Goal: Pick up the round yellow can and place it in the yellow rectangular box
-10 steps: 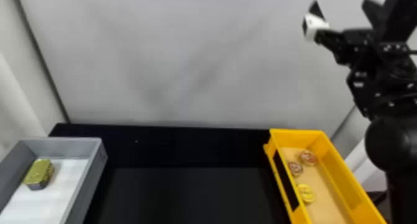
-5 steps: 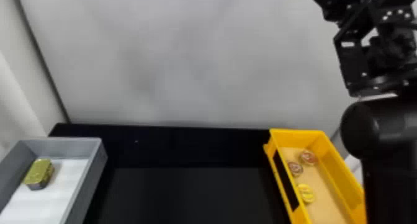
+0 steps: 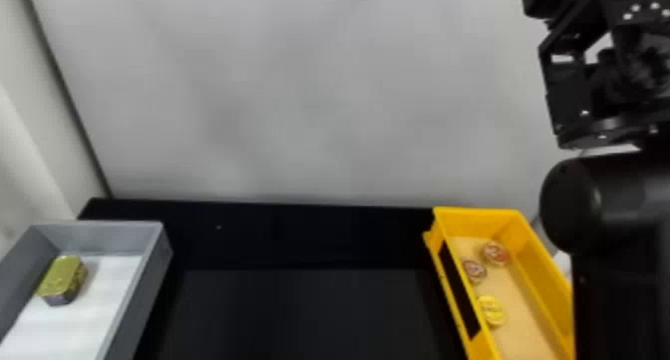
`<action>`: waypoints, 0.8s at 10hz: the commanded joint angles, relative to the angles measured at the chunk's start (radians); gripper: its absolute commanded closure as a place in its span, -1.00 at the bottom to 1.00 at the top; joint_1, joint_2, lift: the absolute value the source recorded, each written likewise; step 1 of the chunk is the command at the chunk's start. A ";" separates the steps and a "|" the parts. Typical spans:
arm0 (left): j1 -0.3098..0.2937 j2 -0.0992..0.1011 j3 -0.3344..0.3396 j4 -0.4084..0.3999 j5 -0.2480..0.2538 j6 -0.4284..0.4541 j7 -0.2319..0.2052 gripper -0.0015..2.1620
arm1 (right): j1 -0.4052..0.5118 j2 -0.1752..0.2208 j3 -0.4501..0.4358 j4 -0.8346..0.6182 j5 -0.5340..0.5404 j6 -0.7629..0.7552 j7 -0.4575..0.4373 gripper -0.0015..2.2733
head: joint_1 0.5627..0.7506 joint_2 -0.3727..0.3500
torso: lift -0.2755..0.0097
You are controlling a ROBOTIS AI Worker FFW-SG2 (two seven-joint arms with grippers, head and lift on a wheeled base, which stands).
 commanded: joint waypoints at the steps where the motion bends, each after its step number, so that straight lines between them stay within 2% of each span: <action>1: -0.001 0.000 0.000 0.000 0.000 0.000 0.001 -0.95 | -0.001 -0.001 0.001 -0.004 -0.003 -0.005 -0.002 -1.00 | -0.01 -0.42 | 0.87; 8: -0.001 0.000 0.000 0.000 -0.002 0.000 -0.001 -0.95 | -0.002 -0.001 0.003 -0.007 -0.006 -0.006 -0.008 -1.00 | -0.01 -0.42 | 0.87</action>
